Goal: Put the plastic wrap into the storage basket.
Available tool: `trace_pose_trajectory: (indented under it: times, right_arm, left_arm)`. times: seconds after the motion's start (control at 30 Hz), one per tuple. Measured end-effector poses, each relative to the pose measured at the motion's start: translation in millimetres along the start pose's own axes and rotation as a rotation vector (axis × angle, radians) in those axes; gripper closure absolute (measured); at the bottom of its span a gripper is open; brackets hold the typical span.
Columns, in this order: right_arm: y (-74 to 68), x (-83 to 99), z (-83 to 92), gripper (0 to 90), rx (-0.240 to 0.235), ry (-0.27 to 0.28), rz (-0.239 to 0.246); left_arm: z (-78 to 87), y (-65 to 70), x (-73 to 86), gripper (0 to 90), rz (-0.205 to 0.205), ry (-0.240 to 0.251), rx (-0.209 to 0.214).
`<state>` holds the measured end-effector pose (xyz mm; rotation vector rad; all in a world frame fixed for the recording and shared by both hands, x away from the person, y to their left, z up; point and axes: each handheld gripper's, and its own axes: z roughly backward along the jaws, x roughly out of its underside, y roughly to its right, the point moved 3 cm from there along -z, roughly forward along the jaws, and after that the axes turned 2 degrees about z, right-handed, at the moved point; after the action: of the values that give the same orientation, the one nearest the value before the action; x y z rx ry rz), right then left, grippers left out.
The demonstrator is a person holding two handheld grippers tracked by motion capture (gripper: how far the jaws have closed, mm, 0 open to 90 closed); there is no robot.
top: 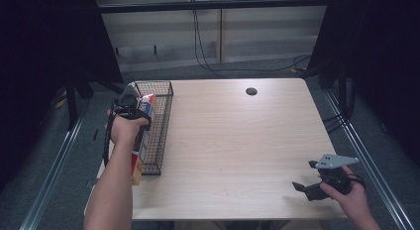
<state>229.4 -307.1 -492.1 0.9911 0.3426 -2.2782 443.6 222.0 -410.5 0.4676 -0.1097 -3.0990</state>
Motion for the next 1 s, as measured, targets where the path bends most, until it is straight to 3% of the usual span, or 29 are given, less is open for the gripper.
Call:
trace_pose_trajectory:
  times: [0.37,0.43,0.5,0.57,0.63,0.77,0.83,1.0]
  right_arm:
    - [0.8,0.4,-0.1,2.3,-0.002,-0.001,-0.001]
    - [0.7,0.5,0.0,2.3,-0.002,-0.002,-0.002]
    - [0.9,0.6,0.2,2.3,0.001,-0.002,-0.002]
    - [0.8,0.6,0.2,2.3,0.0,-0.003,-0.004]
    - [0.8,0.7,-0.1,2.3,-0.002,-0.002,-0.004]
    - [0.6,1.0,-0.2,2.3,-0.005,-0.004,-0.002]
    - [0.6,0.9,-0.2,2.3,-0.005,-0.003,-0.001]
    - [0.3,0.8,-0.4,2.3,-0.005,-0.007,0.001]
  left_arm:
    - [-7.4,2.1,-5.5,42.5,0.001,-0.007,-0.008]
    - [-9.0,1.6,-7.0,42.5,-0.022,-0.008,-0.016]
    - [-10.1,3.6,-7.2,42.5,-0.01,-0.012,-0.012]
    - [-11.0,2.3,-8.0,42.4,-0.025,-0.015,-0.008]
    - [-12.1,3.7,-7.8,42.4,0.0,-0.012,-0.002]
    - [-12.9,1.1,-8.4,42.3,-0.002,-0.017,-0.003]
    - [-14.2,1.2,-8.6,42.2,0.022,-0.012,0.003]
    - [-16.0,0.2,-9.2,42.2,0.021,-0.024,0.0]
